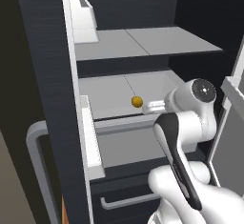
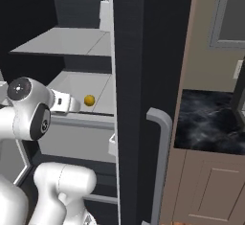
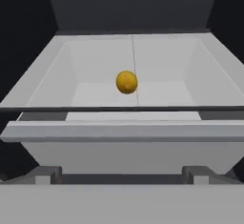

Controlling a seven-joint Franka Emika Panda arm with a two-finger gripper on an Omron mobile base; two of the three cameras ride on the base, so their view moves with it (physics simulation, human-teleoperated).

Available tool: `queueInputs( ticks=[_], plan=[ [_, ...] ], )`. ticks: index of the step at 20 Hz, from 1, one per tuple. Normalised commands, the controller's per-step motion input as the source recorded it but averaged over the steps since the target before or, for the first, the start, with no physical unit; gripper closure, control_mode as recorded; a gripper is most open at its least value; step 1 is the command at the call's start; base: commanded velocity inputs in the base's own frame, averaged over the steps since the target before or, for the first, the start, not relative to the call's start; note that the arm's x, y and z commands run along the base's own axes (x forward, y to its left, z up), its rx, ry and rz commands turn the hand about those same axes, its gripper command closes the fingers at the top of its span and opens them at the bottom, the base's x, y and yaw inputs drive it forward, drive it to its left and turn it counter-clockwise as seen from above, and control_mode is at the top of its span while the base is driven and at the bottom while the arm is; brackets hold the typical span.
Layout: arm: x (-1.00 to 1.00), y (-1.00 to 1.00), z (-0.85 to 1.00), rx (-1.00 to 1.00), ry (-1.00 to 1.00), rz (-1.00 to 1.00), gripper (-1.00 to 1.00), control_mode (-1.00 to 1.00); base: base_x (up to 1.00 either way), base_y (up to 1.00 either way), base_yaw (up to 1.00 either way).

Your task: Retrieve a lemon from the fridge and place it on the cutting board with the fish.

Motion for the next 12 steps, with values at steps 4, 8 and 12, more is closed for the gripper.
queueInputs(
  ticks=[4,8,12],
  plan=[
    [0.29,-0.01,0.00,0.00,0.06,-0.01,-1.00,-1.00,0.00,0.00,0.00],
    [0.39,0.00,0.00,0.00,0.02,0.00,-1.00,-1.00,0.00,0.00,0.00],
    [0.42,-0.02,0.00,0.00,0.01,0.00,-1.00,-1.00,0.00,0.00,0.00]
  ],
)
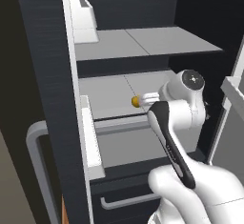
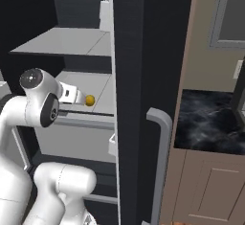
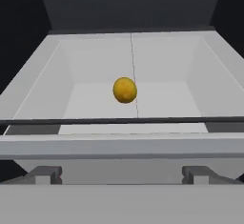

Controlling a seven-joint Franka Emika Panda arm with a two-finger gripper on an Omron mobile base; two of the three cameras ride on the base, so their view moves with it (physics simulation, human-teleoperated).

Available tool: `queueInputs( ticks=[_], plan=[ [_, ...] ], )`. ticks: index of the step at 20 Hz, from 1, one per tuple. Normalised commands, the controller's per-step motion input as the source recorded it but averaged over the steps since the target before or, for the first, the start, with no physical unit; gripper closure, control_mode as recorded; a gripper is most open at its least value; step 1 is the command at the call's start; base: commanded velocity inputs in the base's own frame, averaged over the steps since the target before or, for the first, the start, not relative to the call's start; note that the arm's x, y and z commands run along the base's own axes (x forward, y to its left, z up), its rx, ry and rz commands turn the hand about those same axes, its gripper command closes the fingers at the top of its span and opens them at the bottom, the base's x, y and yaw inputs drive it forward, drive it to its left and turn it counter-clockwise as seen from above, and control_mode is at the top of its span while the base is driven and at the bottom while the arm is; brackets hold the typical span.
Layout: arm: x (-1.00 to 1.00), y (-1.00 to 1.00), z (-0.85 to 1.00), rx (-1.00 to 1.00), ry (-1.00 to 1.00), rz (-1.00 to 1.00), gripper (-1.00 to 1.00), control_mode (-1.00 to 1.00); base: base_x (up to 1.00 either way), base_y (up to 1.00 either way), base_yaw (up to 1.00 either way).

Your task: Retrieve a lemon from the fridge and place it on the cutting board with the fish.

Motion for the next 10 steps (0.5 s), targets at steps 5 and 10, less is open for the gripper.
queueInputs(
  ticks=[5,10],
  plan=[
    [0.32,0.00,-0.04,0.00,0.03,0.00,-1.00,-1.00,0.00,0.00,0.00],
    [0.19,0.00,-0.13,0.00,0.00,0.00,-1.00,-1.00,0.00,0.00,0.00]
  ],
)
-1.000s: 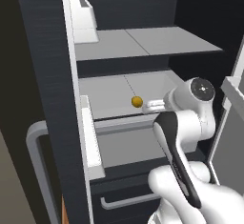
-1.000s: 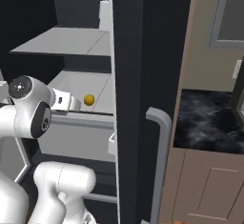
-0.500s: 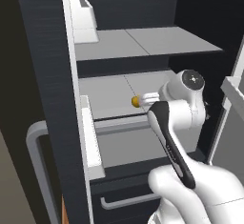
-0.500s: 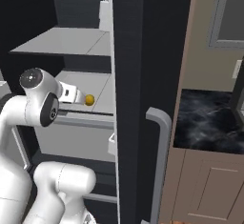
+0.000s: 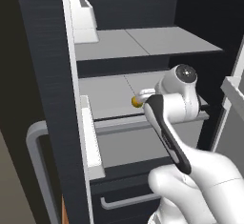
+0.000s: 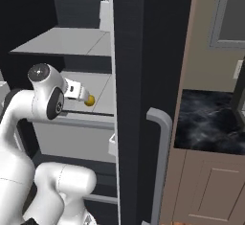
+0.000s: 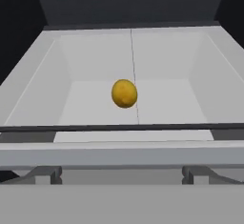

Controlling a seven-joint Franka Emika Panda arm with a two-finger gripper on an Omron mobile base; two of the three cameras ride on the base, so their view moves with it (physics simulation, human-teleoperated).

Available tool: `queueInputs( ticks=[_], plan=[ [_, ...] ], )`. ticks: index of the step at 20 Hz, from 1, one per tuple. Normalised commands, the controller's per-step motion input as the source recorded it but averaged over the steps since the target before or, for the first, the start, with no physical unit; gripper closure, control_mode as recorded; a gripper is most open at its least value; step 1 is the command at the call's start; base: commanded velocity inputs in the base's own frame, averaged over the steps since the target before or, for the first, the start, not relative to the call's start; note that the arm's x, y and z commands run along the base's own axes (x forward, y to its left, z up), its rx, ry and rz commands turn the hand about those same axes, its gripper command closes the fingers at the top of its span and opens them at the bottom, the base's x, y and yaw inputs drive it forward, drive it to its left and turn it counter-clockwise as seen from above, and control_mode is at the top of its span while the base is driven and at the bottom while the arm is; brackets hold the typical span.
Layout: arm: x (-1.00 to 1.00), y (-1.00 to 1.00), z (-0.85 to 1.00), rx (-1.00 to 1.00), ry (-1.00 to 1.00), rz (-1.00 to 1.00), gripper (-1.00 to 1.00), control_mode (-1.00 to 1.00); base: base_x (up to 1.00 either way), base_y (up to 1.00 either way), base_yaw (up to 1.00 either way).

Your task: Retrieve a lemon from the fridge and place it on the cutting board with the fish.

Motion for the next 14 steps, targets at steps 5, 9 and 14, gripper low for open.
queueInputs(
  ticks=[5,9,14],
  plan=[
    [0.15,0.00,-0.21,-0.01,0.00,0.00,-1.00,-1.00,0.00,0.00,0.00],
    [0.17,0.00,-0.17,0.00,0.00,0.00,-1.00,-1.00,0.00,0.00,0.00],
    [0.27,0.00,-0.12,0.00,0.00,0.00,-1.00,-1.00,0.00,0.00,0.00]
  ],
)
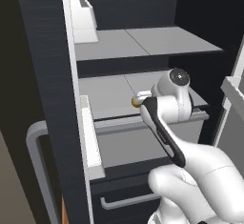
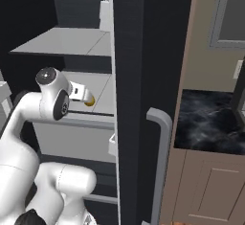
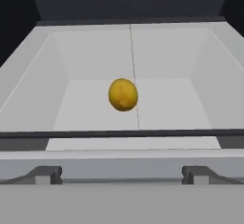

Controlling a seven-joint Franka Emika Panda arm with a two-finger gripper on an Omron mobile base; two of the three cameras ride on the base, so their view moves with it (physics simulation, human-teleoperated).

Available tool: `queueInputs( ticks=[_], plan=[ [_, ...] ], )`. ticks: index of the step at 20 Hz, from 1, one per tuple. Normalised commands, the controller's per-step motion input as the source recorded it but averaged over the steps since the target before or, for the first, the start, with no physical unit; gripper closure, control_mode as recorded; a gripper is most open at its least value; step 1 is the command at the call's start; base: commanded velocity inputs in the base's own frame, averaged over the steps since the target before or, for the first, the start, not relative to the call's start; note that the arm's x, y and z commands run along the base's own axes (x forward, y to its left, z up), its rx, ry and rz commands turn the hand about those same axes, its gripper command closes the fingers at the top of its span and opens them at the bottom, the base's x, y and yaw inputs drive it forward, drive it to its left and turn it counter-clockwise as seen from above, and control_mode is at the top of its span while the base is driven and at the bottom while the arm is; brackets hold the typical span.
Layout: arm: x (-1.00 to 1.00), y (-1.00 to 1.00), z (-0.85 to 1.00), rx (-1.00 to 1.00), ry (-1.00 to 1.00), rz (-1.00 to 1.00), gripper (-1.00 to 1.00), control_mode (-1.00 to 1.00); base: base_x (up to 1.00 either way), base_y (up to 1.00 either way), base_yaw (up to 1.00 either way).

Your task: Retrieve a lemon from the fridge and place it on the cutting board with the fish.

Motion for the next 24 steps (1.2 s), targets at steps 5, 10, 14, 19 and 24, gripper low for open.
queueInputs(
  ticks=[5,10,14,19,24],
  plan=[
    [0.31,0.00,-0.09,0.00,0.00,0.00,-1.00,-1.00,0.00,0.00,0.00],
    [0.35,0.00,-0.10,0.00,0.00,0.00,-1.00,-1.00,0.00,0.00,0.00],
    [0.36,0.00,-0.13,-0.01,0.00,0.00,-1.00,-1.00,0.00,0.00,0.00],
    [0.31,0.00,-0.15,-0.02,0.00,0.00,-1.00,-1.00,0.00,0.00,0.00],
    [0.27,0.00,-0.14,-0.02,0.00,0.00,-1.00,-1.00,0.00,0.00,0.00]
  ],
)
